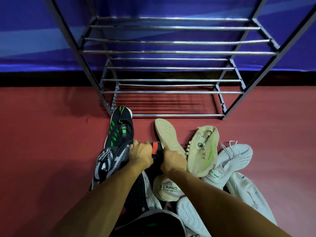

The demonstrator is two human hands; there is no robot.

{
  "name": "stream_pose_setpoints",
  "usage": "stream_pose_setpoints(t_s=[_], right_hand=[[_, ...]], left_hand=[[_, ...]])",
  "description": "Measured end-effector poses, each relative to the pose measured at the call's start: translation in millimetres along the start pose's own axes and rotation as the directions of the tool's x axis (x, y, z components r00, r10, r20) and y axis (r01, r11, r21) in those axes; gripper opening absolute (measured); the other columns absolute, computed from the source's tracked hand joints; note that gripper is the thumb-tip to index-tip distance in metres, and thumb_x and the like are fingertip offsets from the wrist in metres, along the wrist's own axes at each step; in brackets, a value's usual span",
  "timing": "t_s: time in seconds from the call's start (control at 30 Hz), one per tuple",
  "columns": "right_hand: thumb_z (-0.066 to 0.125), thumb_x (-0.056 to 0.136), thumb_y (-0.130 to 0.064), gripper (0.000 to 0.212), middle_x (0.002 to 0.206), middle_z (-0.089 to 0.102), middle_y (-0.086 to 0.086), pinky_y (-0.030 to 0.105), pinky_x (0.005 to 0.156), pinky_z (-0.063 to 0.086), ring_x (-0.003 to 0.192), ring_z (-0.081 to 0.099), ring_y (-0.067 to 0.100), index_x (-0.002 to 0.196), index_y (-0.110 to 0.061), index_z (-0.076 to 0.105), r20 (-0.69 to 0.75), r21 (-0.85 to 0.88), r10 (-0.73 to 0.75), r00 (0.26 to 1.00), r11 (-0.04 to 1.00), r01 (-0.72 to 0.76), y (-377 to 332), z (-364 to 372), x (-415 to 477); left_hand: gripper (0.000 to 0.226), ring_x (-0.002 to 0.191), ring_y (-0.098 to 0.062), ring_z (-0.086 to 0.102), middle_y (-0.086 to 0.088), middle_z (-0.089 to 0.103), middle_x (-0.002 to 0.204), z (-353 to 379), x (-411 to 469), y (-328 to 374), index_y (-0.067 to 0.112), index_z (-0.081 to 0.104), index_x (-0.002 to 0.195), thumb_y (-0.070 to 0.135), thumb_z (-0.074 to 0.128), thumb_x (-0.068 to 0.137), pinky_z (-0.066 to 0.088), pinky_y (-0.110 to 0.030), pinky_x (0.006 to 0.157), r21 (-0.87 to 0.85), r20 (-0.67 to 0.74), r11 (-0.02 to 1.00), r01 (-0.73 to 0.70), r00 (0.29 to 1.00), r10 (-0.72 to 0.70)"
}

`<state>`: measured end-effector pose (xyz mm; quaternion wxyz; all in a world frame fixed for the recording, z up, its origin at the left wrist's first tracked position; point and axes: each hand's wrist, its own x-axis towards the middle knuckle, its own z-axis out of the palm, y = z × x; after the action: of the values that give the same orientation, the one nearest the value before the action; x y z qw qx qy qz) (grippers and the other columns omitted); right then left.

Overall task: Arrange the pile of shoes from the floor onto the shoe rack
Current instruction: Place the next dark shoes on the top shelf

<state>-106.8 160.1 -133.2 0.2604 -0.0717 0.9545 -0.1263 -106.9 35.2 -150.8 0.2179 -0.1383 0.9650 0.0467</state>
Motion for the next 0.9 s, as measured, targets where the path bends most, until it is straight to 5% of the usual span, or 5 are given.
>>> stream_pose_setpoints(t_s=[0.37, 0.63, 0.9], right_hand=[[0.05, 0.089, -0.011, 0.039, 0.121, 0.066, 0.008, 0.038, 0.091, 0.051, 0.115, 0.064, 0.03, 0.127, -0.018, 0.048, 0.041, 0.108, 0.045, 0.998, 0.993, -0.05, 6, 1, -2], [0.049, 0.084, -0.015, 0.04, 0.123, 0.064, 0.008, 0.038, 0.093, 0.049, 0.117, 0.062, 0.031, 0.124, -0.018, 0.047, 0.085, 0.179, 0.088, 0.993, 0.979, -0.102, 8, -5, -8], [0.055, 0.088, -0.022, 0.043, 0.126, 0.064, 0.012, 0.039, 0.095, 0.051, 0.118, 0.061, 0.033, 0.128, -0.013, 0.043, 0.064, 0.313, 0.102, 0.993, 0.942, -0.117, 2, -20, -29]], left_hand=[[0.036, 0.126, -0.027, 0.04, -0.003, 0.064, 0.124, 9, -8, 7, 0.016, 0.064, 0.12, 0.037, 0.064, 0.09, 0.033, -0.035, 0.105, 0.016, -0.126, 0.997, 0.078, 0.989, -0.075], [0.046, 0.122, -0.024, 0.045, -0.002, 0.066, 0.121, 5, -13, 3, 0.016, 0.058, 0.124, 0.041, 0.069, 0.087, 0.039, -0.032, 0.1, -0.019, -0.182, 0.996, 0.083, 0.98, -0.085], [0.044, 0.123, -0.031, 0.05, -0.011, 0.066, 0.115, -28, -38, 11, 0.012, 0.05, 0.123, 0.019, 0.067, 0.083, 0.044, -0.035, 0.098, -0.177, -0.148, 0.976, 0.124, 0.977, -0.15]])
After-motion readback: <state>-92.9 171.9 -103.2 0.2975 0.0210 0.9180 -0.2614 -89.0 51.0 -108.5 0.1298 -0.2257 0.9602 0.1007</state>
